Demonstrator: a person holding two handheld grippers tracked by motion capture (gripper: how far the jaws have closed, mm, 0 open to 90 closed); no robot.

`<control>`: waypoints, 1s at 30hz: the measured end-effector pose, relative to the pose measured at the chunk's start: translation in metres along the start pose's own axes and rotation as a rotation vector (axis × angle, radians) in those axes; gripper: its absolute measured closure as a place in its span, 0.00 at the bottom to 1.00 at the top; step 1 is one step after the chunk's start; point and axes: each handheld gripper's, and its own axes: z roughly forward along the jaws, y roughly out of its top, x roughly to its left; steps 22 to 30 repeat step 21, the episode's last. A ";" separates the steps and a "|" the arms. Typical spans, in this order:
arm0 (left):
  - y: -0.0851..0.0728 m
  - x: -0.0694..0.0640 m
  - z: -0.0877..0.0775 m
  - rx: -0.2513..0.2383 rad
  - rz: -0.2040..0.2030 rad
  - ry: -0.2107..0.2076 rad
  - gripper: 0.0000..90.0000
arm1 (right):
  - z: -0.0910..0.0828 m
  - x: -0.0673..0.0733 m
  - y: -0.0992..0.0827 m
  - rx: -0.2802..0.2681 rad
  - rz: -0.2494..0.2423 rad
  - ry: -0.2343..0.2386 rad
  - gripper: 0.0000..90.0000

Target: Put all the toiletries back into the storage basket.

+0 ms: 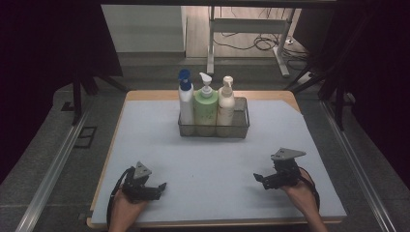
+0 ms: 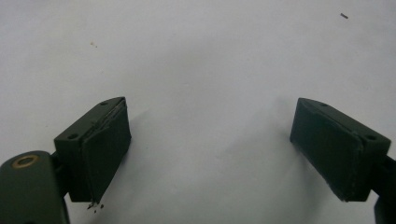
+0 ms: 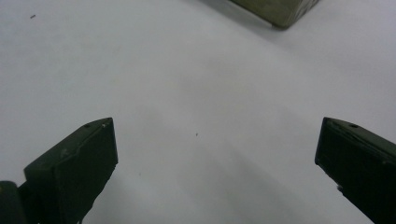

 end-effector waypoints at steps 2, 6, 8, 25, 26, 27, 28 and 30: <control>0.000 0.000 0.000 0.000 0.000 0.000 0.14 | 0.002 0.001 -0.006 0.000 0.013 0.006 0.00; 0.000 0.000 0.000 0.000 0.000 0.000 0.14 | 0.009 0.000 -0.018 0.020 0.026 0.023 0.00; 0.000 0.000 0.000 0.000 0.000 0.000 0.14 | 0.013 0.000 -0.023 0.028 0.031 0.024 0.00; 0.000 0.000 0.000 0.002 0.000 0.001 0.13 | 0.020 0.003 -0.031 0.055 0.017 0.008 0.00; 0.000 0.000 0.000 0.002 0.000 0.001 0.13 | 0.020 0.003 -0.031 0.055 0.017 0.008 0.00; 0.000 0.000 0.000 0.002 0.000 0.001 0.13 | 0.020 0.003 -0.031 0.055 0.017 0.008 0.00; 0.000 0.000 0.000 0.002 0.000 0.001 0.13 | 0.020 0.003 -0.031 0.055 0.017 0.008 0.00; 0.000 0.000 0.000 0.002 0.000 0.001 0.13 | 0.020 0.003 -0.031 0.055 0.017 0.008 0.00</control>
